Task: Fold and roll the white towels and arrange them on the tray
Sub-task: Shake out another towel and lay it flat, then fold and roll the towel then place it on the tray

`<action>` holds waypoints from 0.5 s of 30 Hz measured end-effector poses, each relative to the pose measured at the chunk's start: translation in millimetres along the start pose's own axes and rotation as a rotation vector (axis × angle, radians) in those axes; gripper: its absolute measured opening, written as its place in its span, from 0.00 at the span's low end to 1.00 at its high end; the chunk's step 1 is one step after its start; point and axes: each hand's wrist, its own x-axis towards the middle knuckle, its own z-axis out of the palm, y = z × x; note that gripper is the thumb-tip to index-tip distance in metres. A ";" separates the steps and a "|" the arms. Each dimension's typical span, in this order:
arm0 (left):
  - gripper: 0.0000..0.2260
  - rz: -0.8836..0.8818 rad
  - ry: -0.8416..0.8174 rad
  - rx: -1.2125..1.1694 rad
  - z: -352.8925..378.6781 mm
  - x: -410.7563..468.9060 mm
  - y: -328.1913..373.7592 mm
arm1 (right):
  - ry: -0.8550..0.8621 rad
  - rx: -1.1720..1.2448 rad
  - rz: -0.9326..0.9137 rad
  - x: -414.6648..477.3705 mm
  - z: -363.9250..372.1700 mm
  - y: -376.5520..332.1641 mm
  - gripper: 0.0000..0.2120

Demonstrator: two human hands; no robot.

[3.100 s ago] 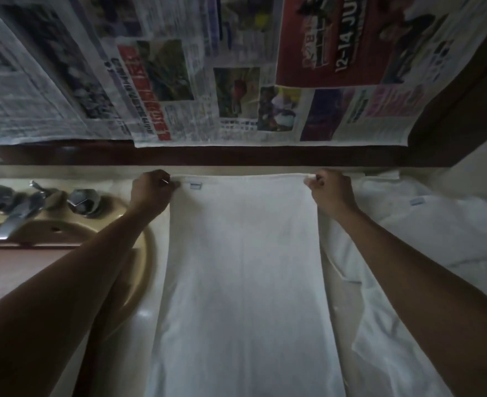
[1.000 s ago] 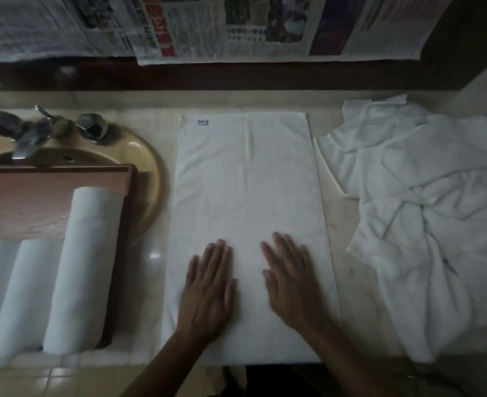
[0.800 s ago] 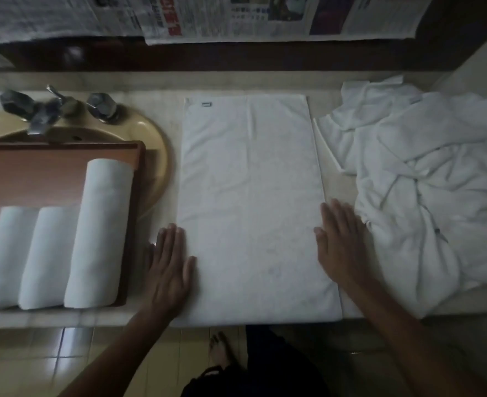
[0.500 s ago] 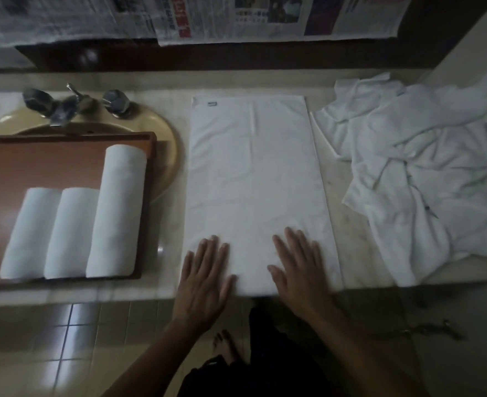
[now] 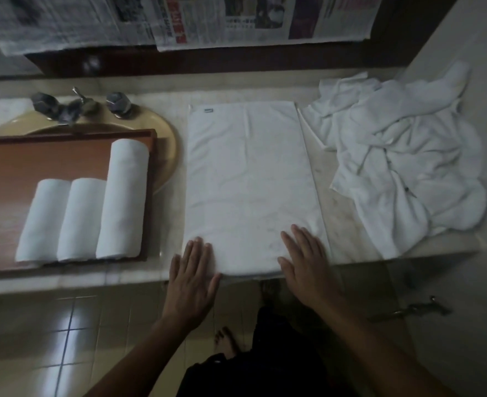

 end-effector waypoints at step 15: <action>0.17 -0.090 0.057 -0.260 -35.9 174.3 127.8 | 0.226 0.155 0.000 234.4 -66.2 70.4 0.18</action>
